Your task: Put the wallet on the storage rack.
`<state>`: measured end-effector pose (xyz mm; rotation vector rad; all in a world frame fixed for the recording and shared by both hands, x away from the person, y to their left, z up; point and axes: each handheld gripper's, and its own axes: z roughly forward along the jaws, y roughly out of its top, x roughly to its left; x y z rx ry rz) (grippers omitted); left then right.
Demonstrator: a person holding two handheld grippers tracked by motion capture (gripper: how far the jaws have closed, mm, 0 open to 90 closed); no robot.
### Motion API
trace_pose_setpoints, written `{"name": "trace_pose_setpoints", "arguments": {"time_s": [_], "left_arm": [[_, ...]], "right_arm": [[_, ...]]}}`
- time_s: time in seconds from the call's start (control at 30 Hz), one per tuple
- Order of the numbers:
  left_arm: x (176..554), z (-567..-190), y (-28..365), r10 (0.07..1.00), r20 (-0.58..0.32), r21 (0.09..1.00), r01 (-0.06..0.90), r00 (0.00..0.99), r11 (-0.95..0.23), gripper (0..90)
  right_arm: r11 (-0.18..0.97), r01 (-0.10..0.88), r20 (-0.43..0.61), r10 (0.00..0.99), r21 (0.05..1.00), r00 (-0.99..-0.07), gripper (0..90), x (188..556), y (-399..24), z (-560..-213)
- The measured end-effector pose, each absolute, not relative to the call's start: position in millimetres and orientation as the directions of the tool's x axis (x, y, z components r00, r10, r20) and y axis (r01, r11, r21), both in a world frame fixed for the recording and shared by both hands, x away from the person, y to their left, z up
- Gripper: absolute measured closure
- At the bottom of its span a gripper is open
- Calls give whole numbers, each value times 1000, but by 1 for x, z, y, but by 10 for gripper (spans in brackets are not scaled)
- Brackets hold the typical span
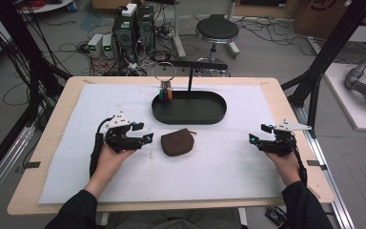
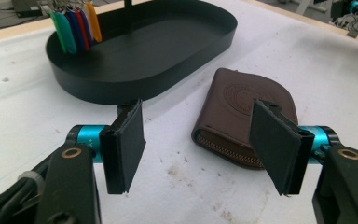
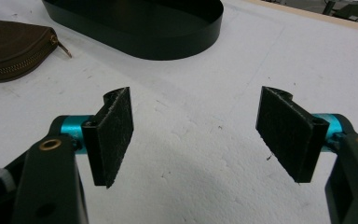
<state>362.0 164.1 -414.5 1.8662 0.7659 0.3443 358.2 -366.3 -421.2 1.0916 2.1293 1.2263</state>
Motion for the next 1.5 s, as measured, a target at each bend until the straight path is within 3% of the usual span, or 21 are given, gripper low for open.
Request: {"name": "trace_pose_setpoints", "arguments": {"time_s": [0.6,1.1,1.27,1.5], "left_arm": [[385,-432,135,615,-205,860,440,761,-257,466],[401,-447,128,622,-331,782,575,710,-240,480],[399,-446,126,597,-330,785,564,731,-257,632],[398,-446,125,590,-325,790,555,739,-261,679]], "right_arm": [[295,408,2,808,864,-589,281,359,-365,-422],[292,414,10,807,862,-591,281,358,-366,-421],[294,411,9,804,863,-594,281,359,-366,-422],[292,409,8,805,864,-593,281,358,-366,-421]]}}
